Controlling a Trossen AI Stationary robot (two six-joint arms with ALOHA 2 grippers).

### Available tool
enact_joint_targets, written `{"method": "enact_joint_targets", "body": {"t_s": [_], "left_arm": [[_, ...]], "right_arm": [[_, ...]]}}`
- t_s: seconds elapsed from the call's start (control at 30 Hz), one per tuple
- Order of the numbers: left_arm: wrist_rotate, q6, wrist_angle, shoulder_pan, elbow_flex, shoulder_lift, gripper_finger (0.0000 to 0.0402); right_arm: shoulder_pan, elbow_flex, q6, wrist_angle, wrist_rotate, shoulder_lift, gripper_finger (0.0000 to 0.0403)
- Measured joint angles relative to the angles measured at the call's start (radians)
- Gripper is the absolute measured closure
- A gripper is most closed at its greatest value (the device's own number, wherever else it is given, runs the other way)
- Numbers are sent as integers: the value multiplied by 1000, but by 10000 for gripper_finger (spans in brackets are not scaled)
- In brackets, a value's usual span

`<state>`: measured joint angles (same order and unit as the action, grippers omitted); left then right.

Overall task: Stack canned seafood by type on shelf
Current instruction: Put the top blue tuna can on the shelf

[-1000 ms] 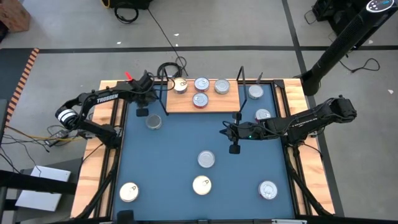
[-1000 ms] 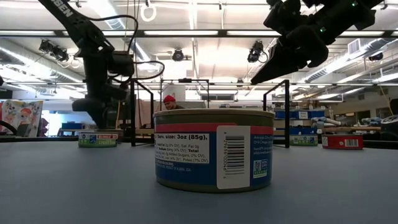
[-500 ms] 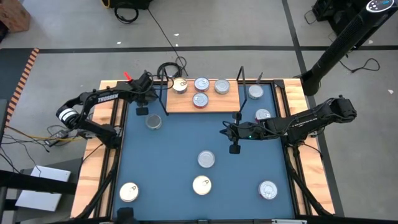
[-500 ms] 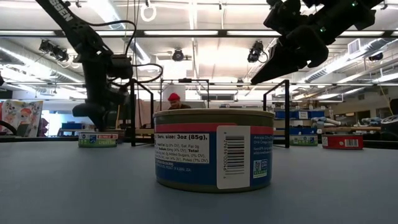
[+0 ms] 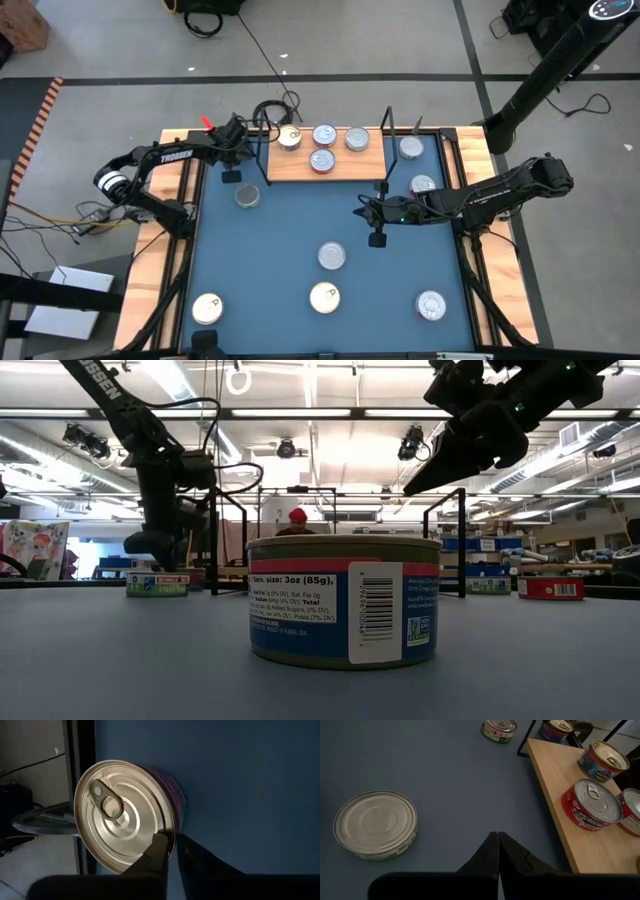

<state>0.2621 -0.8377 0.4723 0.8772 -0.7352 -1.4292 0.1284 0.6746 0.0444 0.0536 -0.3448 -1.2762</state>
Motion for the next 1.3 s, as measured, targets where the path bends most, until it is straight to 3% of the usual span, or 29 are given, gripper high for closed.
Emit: {"method": "enact_joint_targets", "body": {"t_s": [0.13, 0.33, 0.8, 1.3], "left_arm": [[-5, 0, -13, 0, 0, -1, 395], [23, 1, 5, -1, -5, 1, 399], [76, 84, 245, -2, -130, 49, 401], [112, 123, 420, -2, -270, 219, 401]], "right_arm": [[0, 0, 1, 0, 0, 0, 394], [0, 0, 2, 0, 0, 0, 394], [0, 0, 1, 0, 0, 0, 394], [0, 0, 0, 0, 0, 0, 394]]}}
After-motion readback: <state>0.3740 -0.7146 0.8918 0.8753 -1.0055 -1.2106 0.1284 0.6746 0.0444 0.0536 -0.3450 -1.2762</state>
